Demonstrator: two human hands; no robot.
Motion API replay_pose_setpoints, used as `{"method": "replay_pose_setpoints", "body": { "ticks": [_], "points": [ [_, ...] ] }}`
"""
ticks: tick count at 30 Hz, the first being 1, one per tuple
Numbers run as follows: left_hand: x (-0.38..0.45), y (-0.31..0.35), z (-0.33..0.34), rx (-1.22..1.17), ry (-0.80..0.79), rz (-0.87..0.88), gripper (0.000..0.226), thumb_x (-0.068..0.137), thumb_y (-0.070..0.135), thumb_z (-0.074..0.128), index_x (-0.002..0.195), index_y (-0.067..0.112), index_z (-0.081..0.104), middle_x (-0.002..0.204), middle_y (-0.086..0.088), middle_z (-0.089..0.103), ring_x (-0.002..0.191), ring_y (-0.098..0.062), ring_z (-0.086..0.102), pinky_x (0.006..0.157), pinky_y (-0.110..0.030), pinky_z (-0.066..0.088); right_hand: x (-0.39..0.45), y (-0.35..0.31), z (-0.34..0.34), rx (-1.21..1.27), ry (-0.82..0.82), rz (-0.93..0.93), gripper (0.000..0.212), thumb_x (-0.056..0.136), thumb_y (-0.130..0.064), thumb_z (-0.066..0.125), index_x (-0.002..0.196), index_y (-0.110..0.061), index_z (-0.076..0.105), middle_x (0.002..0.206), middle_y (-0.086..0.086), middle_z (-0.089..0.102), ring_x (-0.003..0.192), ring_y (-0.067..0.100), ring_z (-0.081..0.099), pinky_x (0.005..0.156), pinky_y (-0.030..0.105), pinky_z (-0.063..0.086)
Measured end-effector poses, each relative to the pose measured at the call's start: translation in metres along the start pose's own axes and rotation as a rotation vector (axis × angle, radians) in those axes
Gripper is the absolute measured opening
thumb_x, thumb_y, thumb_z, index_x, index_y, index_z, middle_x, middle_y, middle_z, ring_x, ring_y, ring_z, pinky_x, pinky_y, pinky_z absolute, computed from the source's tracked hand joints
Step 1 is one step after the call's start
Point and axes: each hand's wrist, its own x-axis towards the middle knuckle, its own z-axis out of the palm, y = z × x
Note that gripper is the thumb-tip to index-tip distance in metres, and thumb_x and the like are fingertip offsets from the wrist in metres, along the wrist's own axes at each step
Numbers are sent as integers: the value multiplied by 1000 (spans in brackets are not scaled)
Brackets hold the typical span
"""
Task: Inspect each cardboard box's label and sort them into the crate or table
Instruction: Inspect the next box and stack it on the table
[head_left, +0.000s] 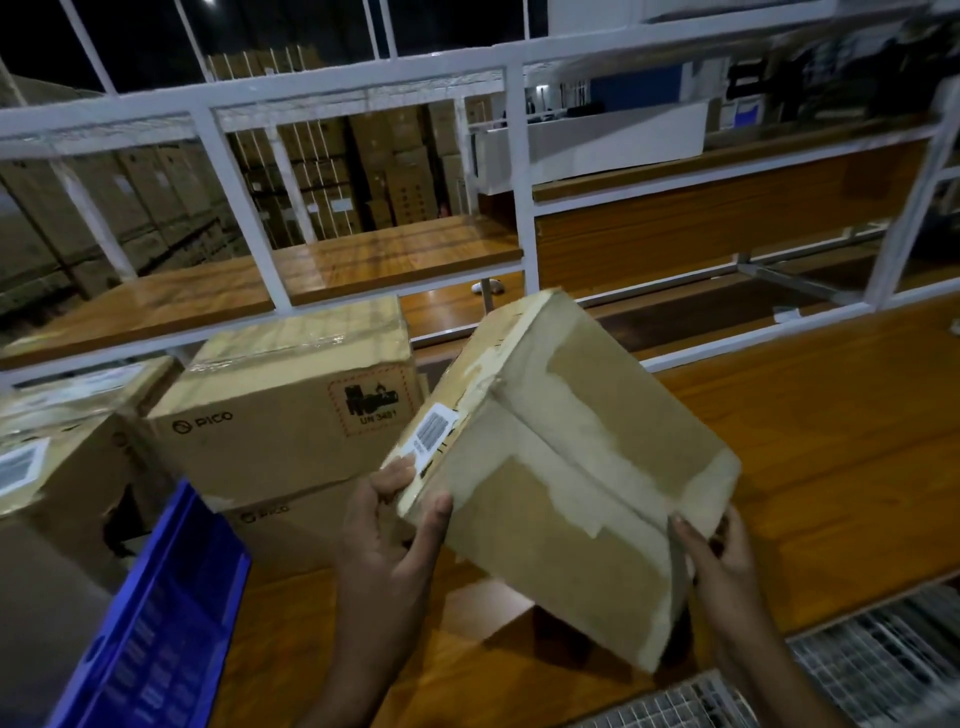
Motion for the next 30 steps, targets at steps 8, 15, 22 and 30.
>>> {"method": "replay_pose_setpoints", "body": {
  "ticks": [8, 15, 22, 30],
  "points": [
    [-2, -48, 45, -232, -158, -272, 48, 83, 63, 68, 127, 52, 55, 136, 12, 50, 126, -17, 54, 87, -44, 60, 48, -47, -15, -215, -6, -142, 53, 91, -40, 63, 140, -35, 42, 116, -3, 61, 99, 23, 61, 68, 40, 52],
    [14, -88, 75, -332, -166, -506, 54, 88, 44, 65, 140, 37, 49, 143, -3, 50, 123, -24, 58, 84, -45, 62, 107, -50, 0, -445, -115, -128, 56, 91, -35, 65, 141, -32, 41, 122, 0, 58, 97, 16, 58, 68, 37, 51],
    [26, -101, 99, -376, -37, -600, 68, 81, 45, 67, 146, 36, 45, 143, 0, 52, 120, -21, 59, 86, -47, 60, 129, -38, 6, -446, -307, -88, 63, 89, -39, 64, 144, -35, 35, 129, -8, 52, 109, 18, 57, 70, 35, 57],
    [33, -107, 126, -199, 196, -584, 50, 85, 43, 71, 130, 29, 56, 131, 0, 57, 115, -21, 60, 78, -42, 63, 169, -15, 20, -424, 84, -180, 37, 94, -49, 52, 122, -25, 53, 113, 4, 61, 84, 16, 62, 55, 28, 49]
  ]
}}
